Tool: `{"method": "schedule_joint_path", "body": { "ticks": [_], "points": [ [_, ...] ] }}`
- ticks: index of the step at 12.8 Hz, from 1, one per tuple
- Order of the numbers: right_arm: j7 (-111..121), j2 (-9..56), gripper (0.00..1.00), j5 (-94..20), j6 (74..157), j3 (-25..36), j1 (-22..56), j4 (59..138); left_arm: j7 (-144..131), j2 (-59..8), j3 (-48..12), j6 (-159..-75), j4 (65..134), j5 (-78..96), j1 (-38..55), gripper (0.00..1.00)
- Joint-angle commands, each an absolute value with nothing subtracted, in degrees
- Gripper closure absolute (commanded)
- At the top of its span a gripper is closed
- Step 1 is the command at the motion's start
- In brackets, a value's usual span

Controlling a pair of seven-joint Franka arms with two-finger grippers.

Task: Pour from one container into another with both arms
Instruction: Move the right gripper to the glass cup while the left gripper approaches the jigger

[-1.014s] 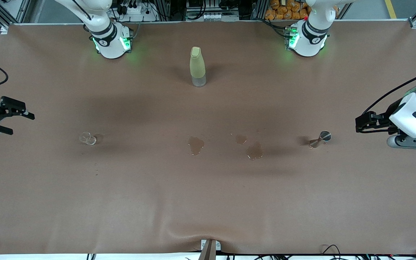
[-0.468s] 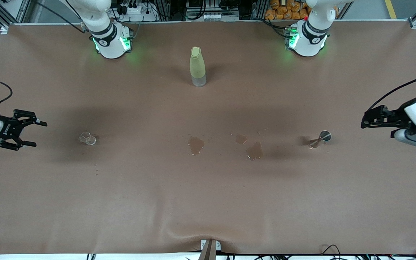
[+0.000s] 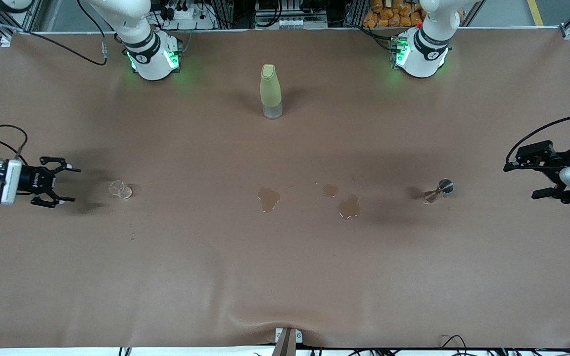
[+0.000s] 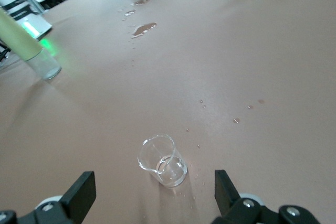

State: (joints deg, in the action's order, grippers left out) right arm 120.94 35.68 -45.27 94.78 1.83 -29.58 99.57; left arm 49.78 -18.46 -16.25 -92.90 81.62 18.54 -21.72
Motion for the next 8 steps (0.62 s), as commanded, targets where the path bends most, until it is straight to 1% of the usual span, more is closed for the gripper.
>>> {"method": "schedule_joint_path", "body": {
  "ticks": [1,2,5,8],
  "points": [
    [127.51,39.98,0.0,-48.24,93.25,0.97,-31.46,97.47,63.39,-21.69,-16.61,-91.85,81.82,26.94,-24.95,0.0],
    [128.23,41.64,0.0,-48.69,93.25,0.88,-31.38,96.77,71.81,-22.4,-16.61,-91.32,82.52,31.25,-26.7,0.0],
    [135.23,45.69,0.0,-51.58,93.08,0.88,-31.38,96.15,93.29,-26.0,-16.61,-91.23,83.84,33.48,-28.03,0.0],
    [137.28,47.72,0.0,-52.9,91.14,0.79,-31.12,96.59,102.1,-32.67,-16.61,-87.11,85.08,38.04,-31.45,0.0]
  ]
}}
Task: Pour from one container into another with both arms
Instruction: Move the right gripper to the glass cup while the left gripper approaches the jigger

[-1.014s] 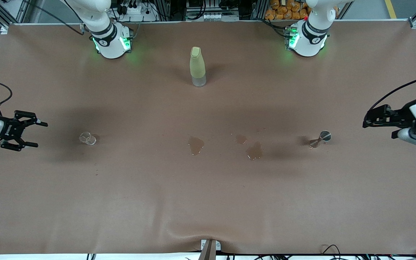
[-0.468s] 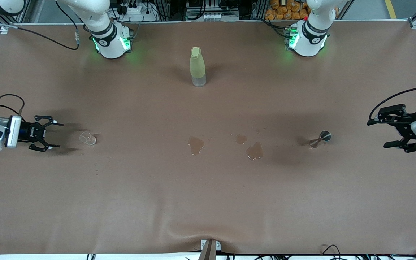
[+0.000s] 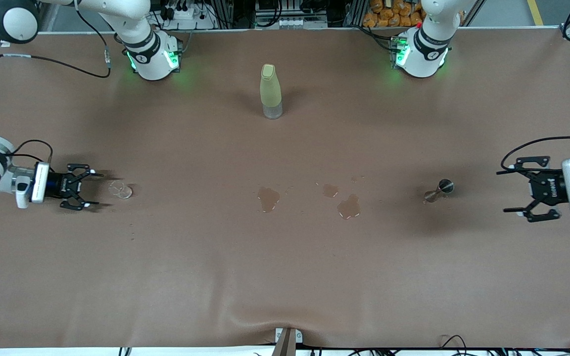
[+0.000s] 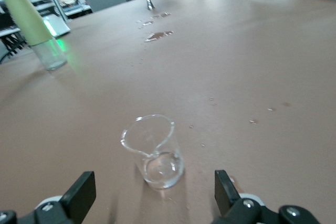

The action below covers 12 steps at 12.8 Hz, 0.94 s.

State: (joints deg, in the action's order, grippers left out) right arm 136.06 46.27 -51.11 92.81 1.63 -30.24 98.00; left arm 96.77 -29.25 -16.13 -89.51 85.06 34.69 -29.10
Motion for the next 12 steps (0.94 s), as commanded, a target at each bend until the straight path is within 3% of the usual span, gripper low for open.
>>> {"method": "schedule_joint_path", "body": {
  "ticks": [1,12],
  "points": [
    [137.29,47.81,0.0,-52.91,91.4,0.79,-31.03,96.59,105.44,-35.22,-16.61,-86.58,85.08,38.49,-31.81,0.0],
    [150.38,52.9,0.0,-56.33,87.11,-0.26,-31.99,96.24,127.43,-47.09,-16.35,-83.94,88.77,37.62,-36.47,0.0]
  ]
}}
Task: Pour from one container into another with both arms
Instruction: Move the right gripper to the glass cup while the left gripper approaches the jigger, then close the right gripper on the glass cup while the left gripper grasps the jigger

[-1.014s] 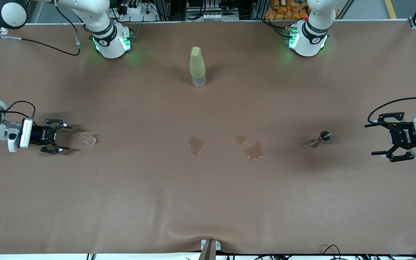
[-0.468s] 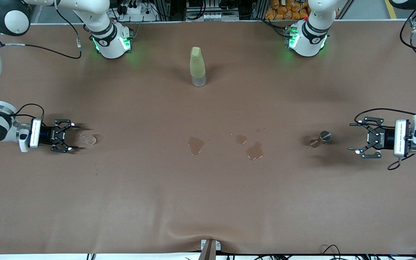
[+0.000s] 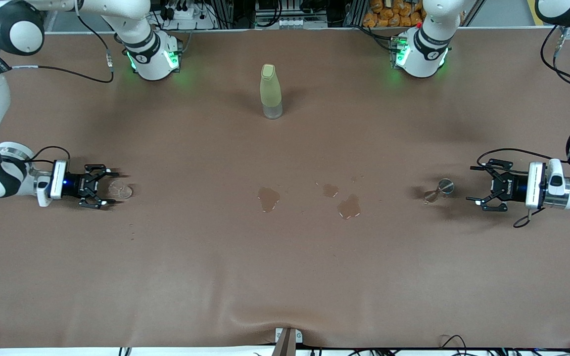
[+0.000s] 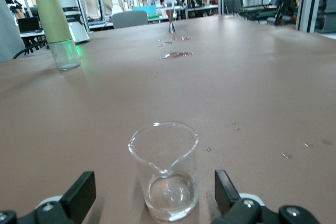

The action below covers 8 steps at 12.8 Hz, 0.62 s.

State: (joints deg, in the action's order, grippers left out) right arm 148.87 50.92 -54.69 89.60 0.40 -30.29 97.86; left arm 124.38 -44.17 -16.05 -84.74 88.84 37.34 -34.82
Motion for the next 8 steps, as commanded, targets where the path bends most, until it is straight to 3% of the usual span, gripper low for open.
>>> {"method": "schedule_joint_path", "body": {
  "ticks": [1,8],
  "points": [
    [150.73,53.69,0.0,-58.43,86.4,-0.18,-32.6,96.24,129.27,-49.02,-16.35,-83.94,88.77,37.88,-37.0,0.0],
    [152.58,57.21,0.0,-62.13,84.2,-0.26,-32.78,96.15,132.62,-53.61,-16.35,-85.69,89.3,41.48,-37.0,0.0]
  ]
}}
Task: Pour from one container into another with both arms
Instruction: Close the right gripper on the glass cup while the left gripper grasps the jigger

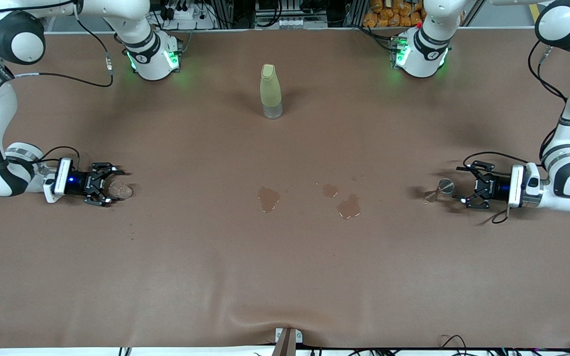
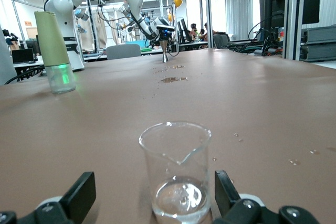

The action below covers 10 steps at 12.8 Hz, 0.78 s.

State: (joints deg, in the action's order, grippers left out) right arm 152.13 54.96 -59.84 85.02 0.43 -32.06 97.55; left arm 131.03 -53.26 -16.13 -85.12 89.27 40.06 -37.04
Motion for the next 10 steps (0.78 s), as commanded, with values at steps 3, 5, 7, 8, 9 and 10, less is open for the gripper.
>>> {"method": "schedule_joint_path", "body": {
  "ticks": [3,5,7,8,9,10],
  "points": [
    [152.67,57.92,0.0,-63.72,83.06,-0.35,-32.43,96.07,133.15,-53.61,-16.44,-88.06,90.88,44.64,-36.74,0.0],
    [152.75,58.44,0.0,-63.9,81.57,-0.44,-32.26,96.15,134.9,-53.44,-16.87,-90.6,92.89,46.83,-36.65,0.0],
    [152.84,58.45,0.0,-64.16,80.69,-0.44,-32.08,96.15,136.23,-53.26,-16.96,-91.32,93.43,48.69,-36.04,0.0],
    [152.93,58.45,0.0,-64.16,80.6,-0.44,-32.08,96.15,136.4,-53.26,-16.96,-91.41,93.43,48.78,-35.95,0.0],
    [153.28,58.45,0.0,-64.16,80.68,-0.87,-32.17,96.07,136.41,-53.26,-16.96,-91.84,93.51,48.87,-35.86,0.0],
    [153.89,58.45,0.0,-64.16,80.68,-0.97,-32.17,96.06,136.41,-53.26,-16.96,-92.45,93.69,48.87,-35.86,0.0]
  ]
}}
